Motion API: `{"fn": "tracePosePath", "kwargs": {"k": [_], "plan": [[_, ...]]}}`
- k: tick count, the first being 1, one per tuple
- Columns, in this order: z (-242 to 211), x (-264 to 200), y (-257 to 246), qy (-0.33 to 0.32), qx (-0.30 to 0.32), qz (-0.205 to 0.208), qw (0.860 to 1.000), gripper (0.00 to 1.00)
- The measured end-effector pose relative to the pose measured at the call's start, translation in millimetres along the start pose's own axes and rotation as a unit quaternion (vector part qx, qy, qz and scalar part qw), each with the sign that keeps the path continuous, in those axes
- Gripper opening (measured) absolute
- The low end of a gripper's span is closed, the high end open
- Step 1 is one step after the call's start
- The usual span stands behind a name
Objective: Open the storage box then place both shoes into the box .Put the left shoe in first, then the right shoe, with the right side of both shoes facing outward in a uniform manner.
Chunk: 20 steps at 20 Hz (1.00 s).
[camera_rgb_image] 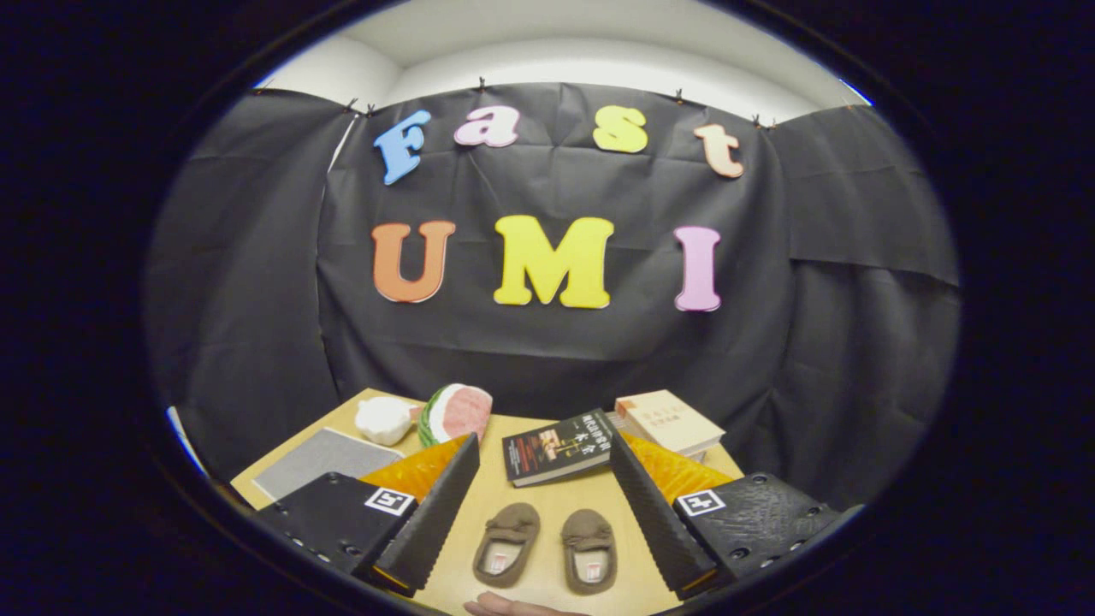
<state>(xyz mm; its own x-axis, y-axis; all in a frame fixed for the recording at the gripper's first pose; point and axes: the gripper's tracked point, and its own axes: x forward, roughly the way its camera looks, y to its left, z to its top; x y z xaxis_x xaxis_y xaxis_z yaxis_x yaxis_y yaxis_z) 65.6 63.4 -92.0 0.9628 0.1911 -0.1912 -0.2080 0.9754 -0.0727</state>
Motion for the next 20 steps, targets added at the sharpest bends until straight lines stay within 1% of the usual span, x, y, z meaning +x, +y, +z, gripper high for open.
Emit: {"fn": "tracePosePath", "kwargs": {"k": [1,3,5,8,11,14,15,18,20], "plan": [[-10,9,11,0.013,0.001,0.015,1.000,0.95],[-29,25,42,0.041,0.004,0.062,0.997,0.95],[-53,39,74,0.071,-0.006,0.109,0.991,0.96],[-83,55,120,0.119,-0.007,0.176,0.977,0.96],[-112,73,155,0.167,-0.012,0.217,0.962,0.96],[-138,88,178,0.235,0.021,0.242,0.941,0.96],[-144,93,183,0.253,0.039,0.243,0.936,0.96],[-162,116,180,0.307,0.086,0.221,0.922,0.96],[-171,116,183,0.337,0.119,0.228,0.905,0.96]]}}
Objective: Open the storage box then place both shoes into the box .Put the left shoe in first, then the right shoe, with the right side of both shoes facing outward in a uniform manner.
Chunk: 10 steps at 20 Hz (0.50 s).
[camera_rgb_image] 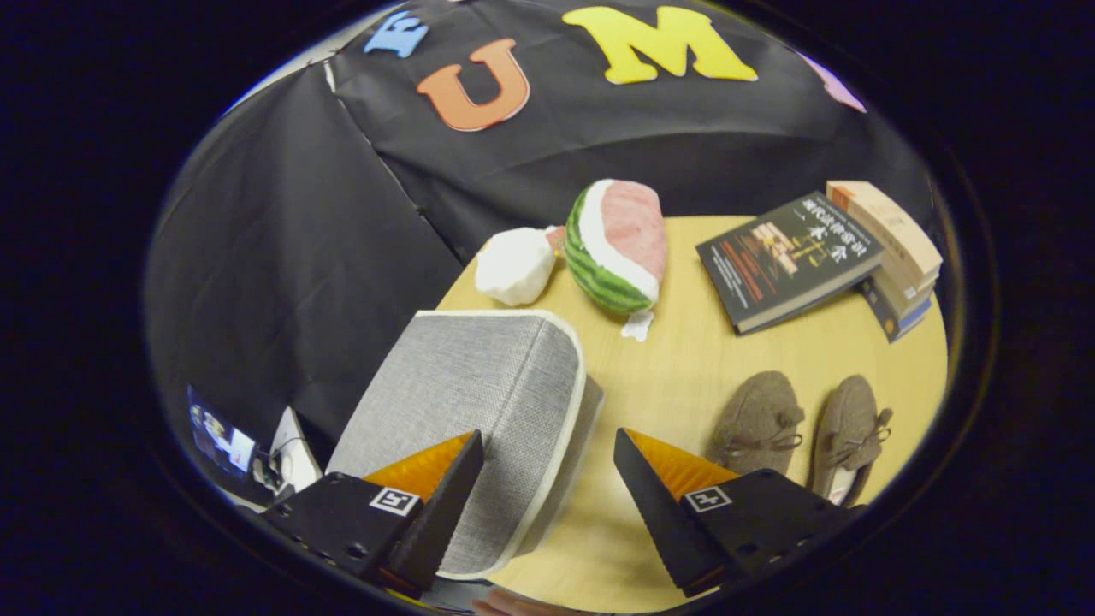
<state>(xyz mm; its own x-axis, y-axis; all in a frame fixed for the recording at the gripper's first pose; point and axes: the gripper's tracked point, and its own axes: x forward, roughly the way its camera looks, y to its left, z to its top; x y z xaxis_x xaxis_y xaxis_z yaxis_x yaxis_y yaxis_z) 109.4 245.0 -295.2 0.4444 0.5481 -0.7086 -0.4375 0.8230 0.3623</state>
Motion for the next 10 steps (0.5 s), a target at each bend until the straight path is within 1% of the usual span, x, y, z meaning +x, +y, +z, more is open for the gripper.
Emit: {"fn": "tracePosePath", "kwargs": {"k": [3,6,8,10], "plan": [[-2,9,3,0.021,0.029,0.030,0.999,0.96],[-13,13,8,0.055,0.063,0.062,0.995,0.93],[-14,21,20,0.064,0.107,0.093,0.988,0.69],[-12,18,26,0.067,0.139,0.109,0.982,0.46]]}}
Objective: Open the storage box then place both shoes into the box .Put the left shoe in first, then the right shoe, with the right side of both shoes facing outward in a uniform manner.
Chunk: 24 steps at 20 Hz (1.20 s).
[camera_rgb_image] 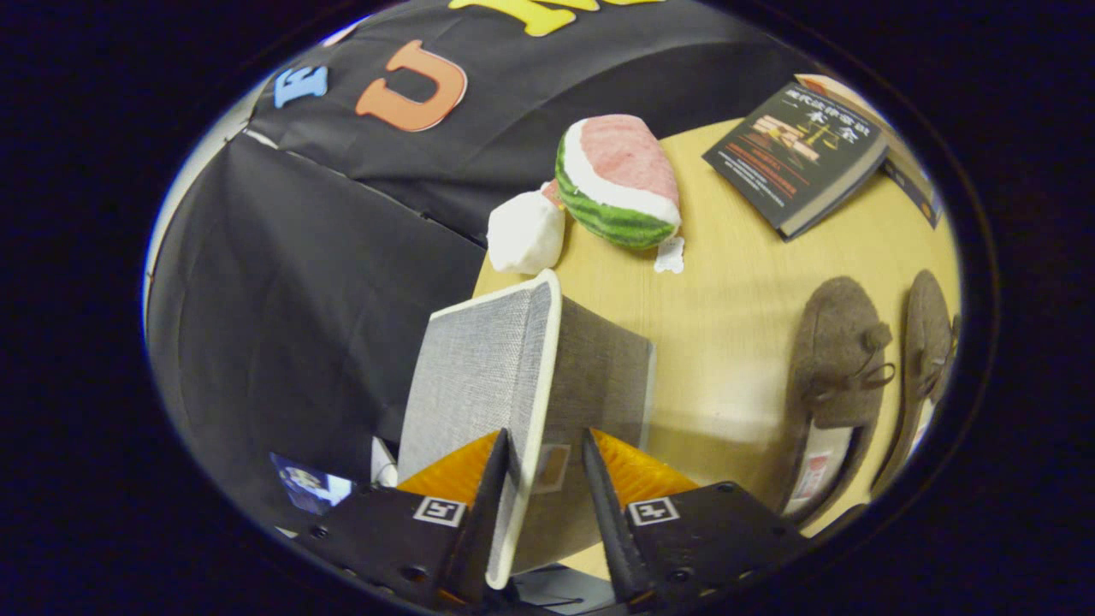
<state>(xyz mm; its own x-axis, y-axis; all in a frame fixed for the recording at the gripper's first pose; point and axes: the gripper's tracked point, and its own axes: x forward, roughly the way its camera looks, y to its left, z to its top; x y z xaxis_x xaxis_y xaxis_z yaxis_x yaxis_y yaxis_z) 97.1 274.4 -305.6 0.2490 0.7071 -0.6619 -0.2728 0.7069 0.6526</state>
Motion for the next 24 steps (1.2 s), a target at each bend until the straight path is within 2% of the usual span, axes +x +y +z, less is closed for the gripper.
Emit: {"fn": "tracePosePath", "kwargs": {"k": [1,3,4,6,10,13,15,19,24], "plan": [[0,-1,8,-0.001,0.003,0.010,1.000,0.34],[0,-4,7,-0.002,-0.017,-0.011,1.000,0.10],[1,-3,4,0.001,-0.022,-0.022,1.000,0.02],[2,-12,11,0.006,-0.012,-0.031,0.999,0.01],[11,-35,49,0.010,0.010,-0.001,1.000,0.01],[19,-51,83,0.004,-0.005,0.019,1.000,0.01],[21,-55,102,0.005,-0.022,0.010,1.000,0.01],[26,-50,158,0.013,-0.046,0.025,0.999,0.01],[20,-21,219,0.024,-0.073,0.040,0.996,0.01]]}}
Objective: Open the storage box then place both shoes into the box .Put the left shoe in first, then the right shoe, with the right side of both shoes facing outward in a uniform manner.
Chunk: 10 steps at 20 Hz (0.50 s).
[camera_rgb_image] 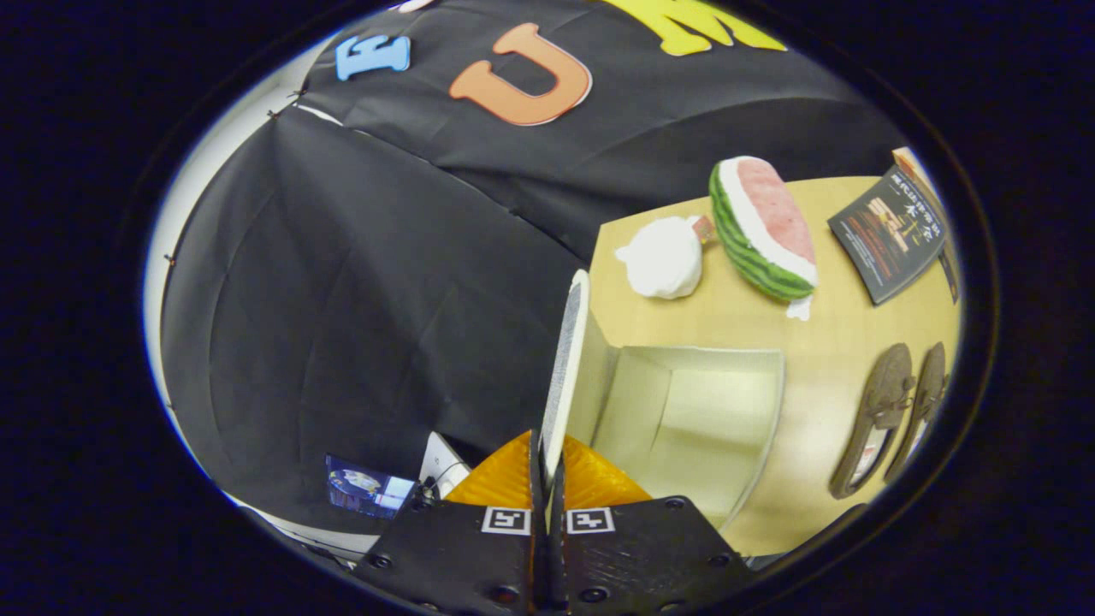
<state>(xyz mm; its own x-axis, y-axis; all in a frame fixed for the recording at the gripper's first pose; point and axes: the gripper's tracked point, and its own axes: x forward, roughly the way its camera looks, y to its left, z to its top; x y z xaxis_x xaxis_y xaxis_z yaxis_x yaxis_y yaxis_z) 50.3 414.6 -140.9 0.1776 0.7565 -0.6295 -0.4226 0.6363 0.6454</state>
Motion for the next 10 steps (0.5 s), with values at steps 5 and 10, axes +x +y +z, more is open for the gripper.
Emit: {"fn": "tracePosePath", "kwargs": {"k": [5,10], "plan": [[-4,44,46,0.017,0.004,0.013,1.000,0.02],[-2,60,61,0.026,-0.001,0.014,1.000,0.42]]}}
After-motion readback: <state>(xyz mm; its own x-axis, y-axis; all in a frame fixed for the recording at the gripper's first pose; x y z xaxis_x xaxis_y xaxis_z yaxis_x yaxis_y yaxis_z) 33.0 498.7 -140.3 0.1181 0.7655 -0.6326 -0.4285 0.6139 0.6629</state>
